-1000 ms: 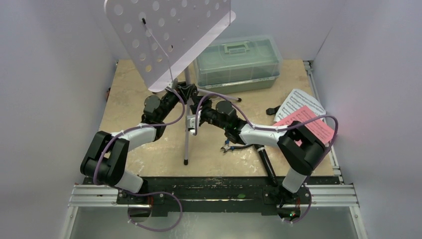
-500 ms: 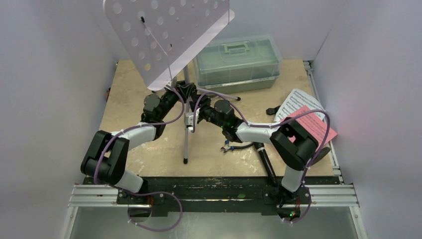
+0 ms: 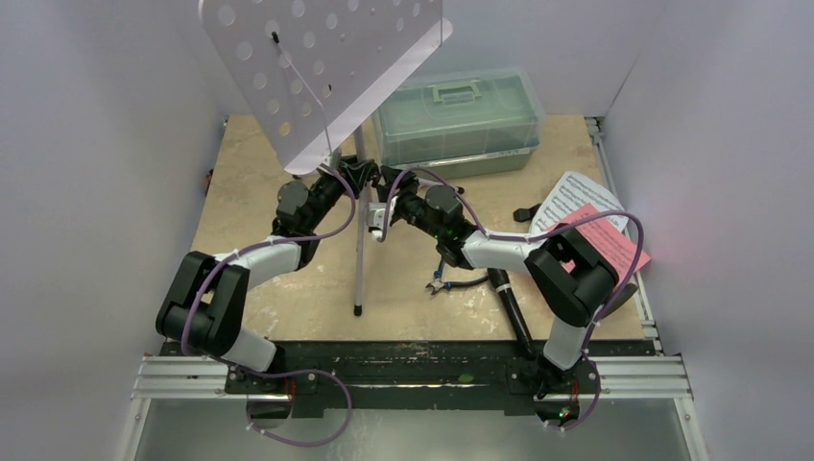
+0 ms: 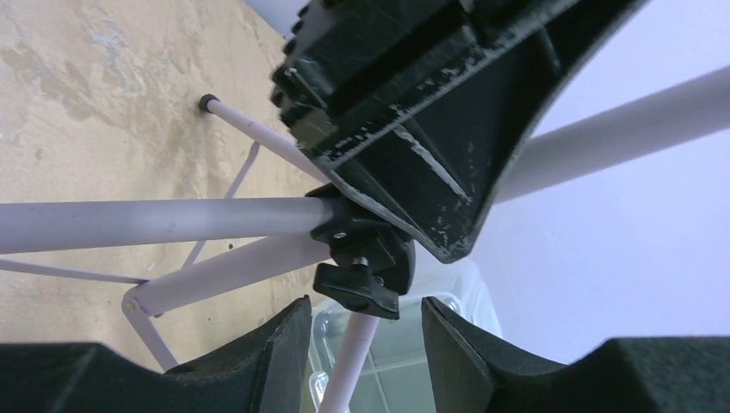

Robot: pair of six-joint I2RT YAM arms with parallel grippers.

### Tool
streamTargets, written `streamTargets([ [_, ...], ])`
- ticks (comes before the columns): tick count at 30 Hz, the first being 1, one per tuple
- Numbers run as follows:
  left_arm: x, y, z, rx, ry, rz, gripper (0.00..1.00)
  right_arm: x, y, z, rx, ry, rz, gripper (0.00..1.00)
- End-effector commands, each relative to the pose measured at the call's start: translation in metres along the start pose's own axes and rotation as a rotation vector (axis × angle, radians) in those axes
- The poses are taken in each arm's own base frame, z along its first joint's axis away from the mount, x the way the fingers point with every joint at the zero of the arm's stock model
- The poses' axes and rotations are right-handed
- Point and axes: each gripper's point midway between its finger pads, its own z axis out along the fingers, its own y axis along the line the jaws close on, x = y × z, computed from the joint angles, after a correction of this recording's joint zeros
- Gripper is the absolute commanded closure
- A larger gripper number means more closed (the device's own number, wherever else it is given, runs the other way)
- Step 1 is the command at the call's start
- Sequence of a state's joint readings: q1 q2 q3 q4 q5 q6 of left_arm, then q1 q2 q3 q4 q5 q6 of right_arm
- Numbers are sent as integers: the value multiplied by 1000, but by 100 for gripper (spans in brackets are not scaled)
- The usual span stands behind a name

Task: Set up the instrument practice props

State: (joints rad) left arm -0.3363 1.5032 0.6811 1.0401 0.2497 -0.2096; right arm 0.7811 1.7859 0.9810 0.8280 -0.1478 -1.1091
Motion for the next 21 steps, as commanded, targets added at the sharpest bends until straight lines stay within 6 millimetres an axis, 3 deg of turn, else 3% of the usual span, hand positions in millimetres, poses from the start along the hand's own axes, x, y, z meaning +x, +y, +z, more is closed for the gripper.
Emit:
streamTargets([
  [1, 12, 11, 1, -54, 45, -73, 100, -11, -32, -2, 105, -32, 42, 49],
  [4, 12, 11, 1, -54, 45, -76, 100, -14, -31, 0, 109, -52, 89, 55],
  [13, 11, 10, 1, -52, 43, -81, 100, -14, -29, 1, 127, -60, 160, 57],
  [17, 11, 10, 1, -52, 42, -82, 100, -14, -28, 2, 130, -64, 224, 66],
  [21, 12, 10, 1, -51, 44, -85, 100, -20, -39, -1, 192, -91, 412, 76],
])
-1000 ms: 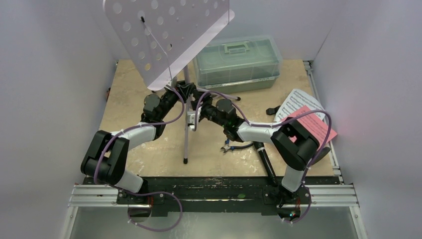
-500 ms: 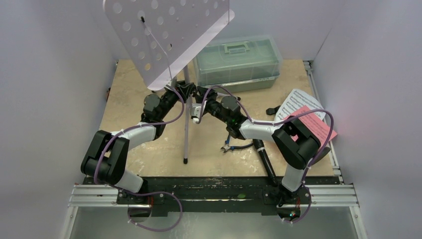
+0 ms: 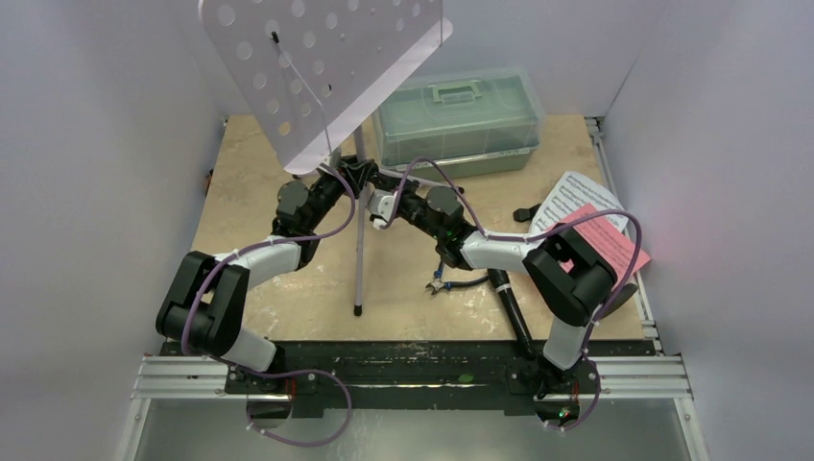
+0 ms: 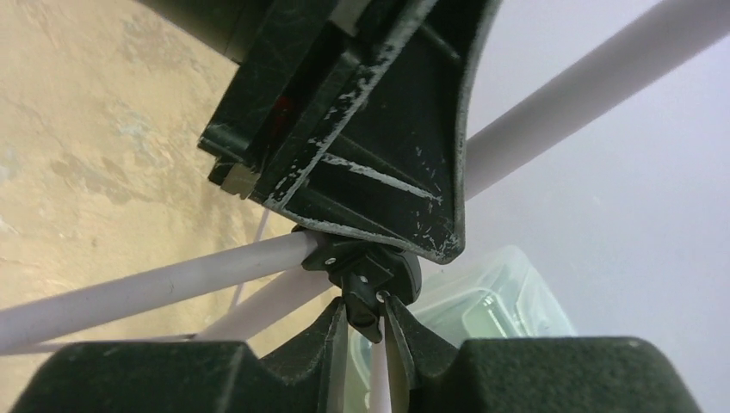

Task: Set up the instrument practice props

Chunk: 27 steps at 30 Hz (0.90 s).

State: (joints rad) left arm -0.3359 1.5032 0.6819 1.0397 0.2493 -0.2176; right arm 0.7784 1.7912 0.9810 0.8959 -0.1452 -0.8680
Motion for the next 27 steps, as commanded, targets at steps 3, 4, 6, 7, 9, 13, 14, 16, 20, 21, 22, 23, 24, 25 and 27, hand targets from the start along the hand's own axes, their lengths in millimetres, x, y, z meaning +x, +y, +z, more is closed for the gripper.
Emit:
streamTargets([
  [3, 12, 10, 1, -49, 46, -79, 100, -29, -33, -4, 144, -89, 338, 77],
  [4, 12, 10, 1, -50, 45, -80, 100, -30, -32, -5, 147, -92, 402, 79],
  [6, 11, 10, 1, -49, 44, -81, 100, -37, -38, -8, 178, -97, 566, 85],
  [7, 12, 10, 1, -50, 45, -81, 100, -37, -42, -9, 209, -91, 680, 87],
  [9, 12, 10, 1, -48, 44, -83, 100, -28, -52, -11, 319, -34, 952, 93],
  [13, 12, 10, 1, -48, 47, -87, 100, -12, -50, -18, 472, 44, 1467, 100],
  [14, 13, 9, 2, -46, 49, -89, 100, -15, -49, -17, 462, 31, 1582, 100],
  [16, 13, 9, 2, -44, 49, -91, 100, -25, -48, -13, 420, -26, 1856, 100],
  [20, 15, 9, 2, -45, 55, -93, 100, -52, -51, -10, 289, -153, 2229, 100],
  [21, 16, 10, 2, -47, 57, -96, 100, -60, -55, -10, 256, -195, 2286, 100],
  [22, 16, 9, 2, -45, 57, -98, 100, -66, -60, -11, 233, -233, 2338, 100],
  [23, 16, 9, 2, -43, 56, -101, 100, -70, -65, -13, 225, -269, 2397, 97],
  [24, 16, 8, 2, -42, 56, -101, 100, -73, -68, -15, 213, -307, 2449, 90],
  [25, 16, 8, 2, -40, 56, -102, 100, -78, -74, -18, 186, -364, 2495, 82],
  [27, 14, 8, 2, -41, 54, -98, 100, -91, -83, -26, 108, -474, 2545, 66],
])
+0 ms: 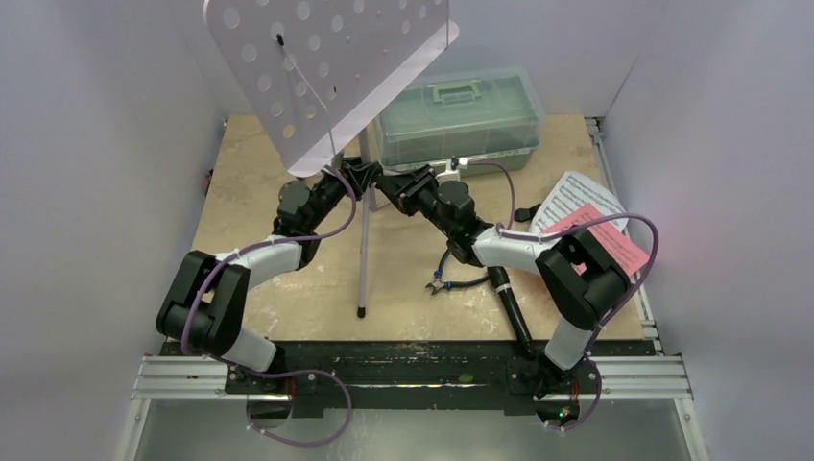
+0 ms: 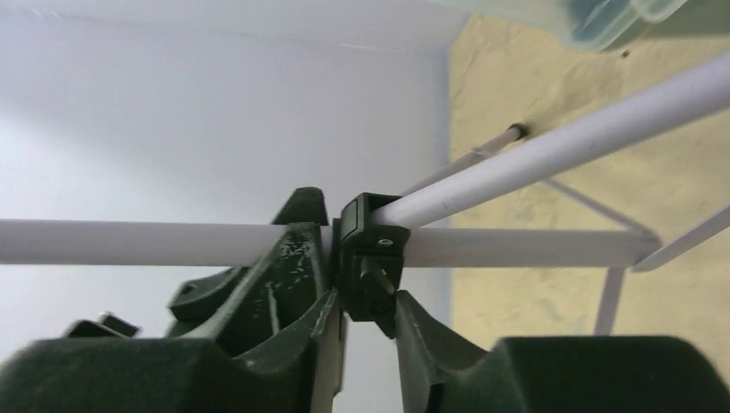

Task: Set up the instrument practice props

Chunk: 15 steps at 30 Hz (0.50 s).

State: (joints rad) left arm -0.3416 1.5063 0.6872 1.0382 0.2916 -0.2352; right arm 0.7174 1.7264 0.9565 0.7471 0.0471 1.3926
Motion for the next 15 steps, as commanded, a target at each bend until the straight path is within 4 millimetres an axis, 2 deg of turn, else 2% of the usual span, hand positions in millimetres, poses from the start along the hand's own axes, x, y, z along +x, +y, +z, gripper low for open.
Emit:
streamTargets([
  [1, 12, 18, 0, -89, 42, -80, 100, -18, 122, -34, -444, 43, 383, 57],
  [3, 11, 19, 0, -90, 41, -80, 100, -13, 125, -42, -470, 78, 398, 48],
  [5, 11, 19, 0, -88, 41, -80, 100, -7, 120, -50, -450, 108, 381, 42],
  [7, 10, 19, 0, -88, 39, -79, 100, -2, 107, -60, -410, 115, 324, 37],
  [10, 10, 18, 0, -87, 38, -80, 100, -5, 77, -71, -308, 59, 231, 28],
  [12, 10, 18, 0, -86, 39, -82, 100, -12, 67, -77, -282, 14, 108, 25],
  [15, 10, 17, 0, -83, 39, -85, 100, -21, 74, -77, -283, -35, -295, 20],
])
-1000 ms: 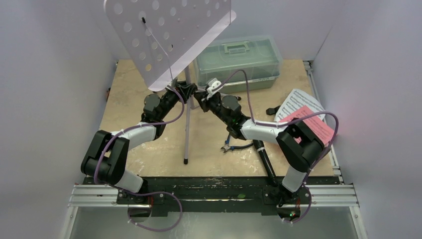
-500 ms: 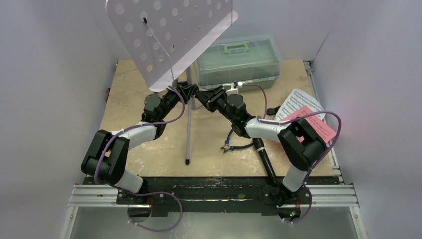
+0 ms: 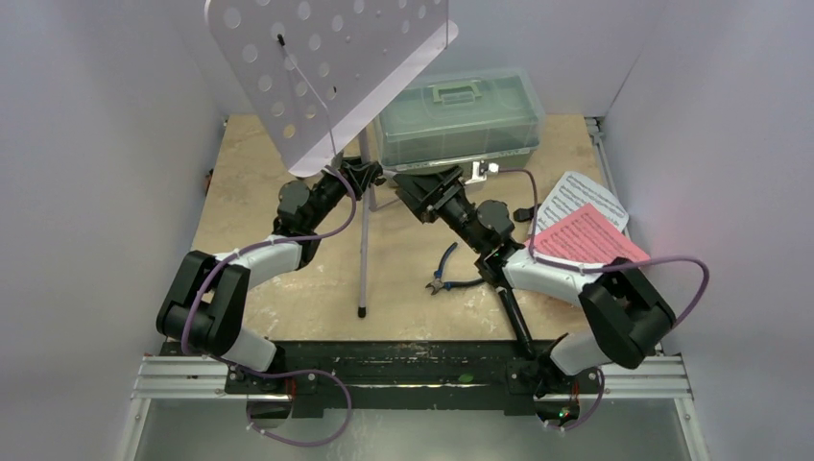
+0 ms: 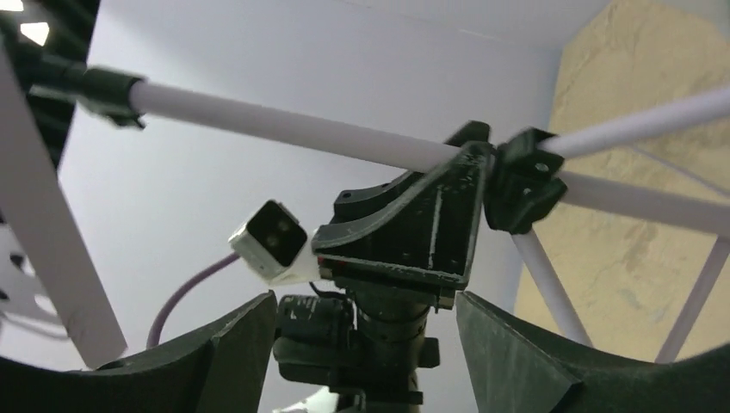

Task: Set up the instrument practice props

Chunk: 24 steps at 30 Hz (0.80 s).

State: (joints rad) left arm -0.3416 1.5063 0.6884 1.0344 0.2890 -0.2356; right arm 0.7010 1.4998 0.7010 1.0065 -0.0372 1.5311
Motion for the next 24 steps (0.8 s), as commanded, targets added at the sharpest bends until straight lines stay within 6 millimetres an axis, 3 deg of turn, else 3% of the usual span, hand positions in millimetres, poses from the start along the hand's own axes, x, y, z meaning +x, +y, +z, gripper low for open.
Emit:
streamTargets([
  [1, 10, 17, 0, -81, 38, -85, 100, -18, 22, 5, -15, -25, -616, 18],
  [6, 7, 15, 0, -77, 33, -89, 100, -12, 12, 16, -26, 198, -1357, 16],
  [12, 6, 15, 0, -78, 30, -86, 100, -33, -12, 9, -85, 330, -2115, 17],
  [15, 7, 16, 0, -80, 32, -85, 100, -36, -11, 8, -151, 321, -2340, 20],
  [17, 5, 16, 0, -80, 28, -85, 100, -35, -23, 9, -195, 391, -2476, 23],
  [20, 3, 16, 0, -80, 23, -83, 100, -36, -31, 16, -215, 383, -2544, 28],
  [24, -1, 14, -1, -76, 16, -84, 100, -22, -43, 25, -303, 400, -2578, 34],
])
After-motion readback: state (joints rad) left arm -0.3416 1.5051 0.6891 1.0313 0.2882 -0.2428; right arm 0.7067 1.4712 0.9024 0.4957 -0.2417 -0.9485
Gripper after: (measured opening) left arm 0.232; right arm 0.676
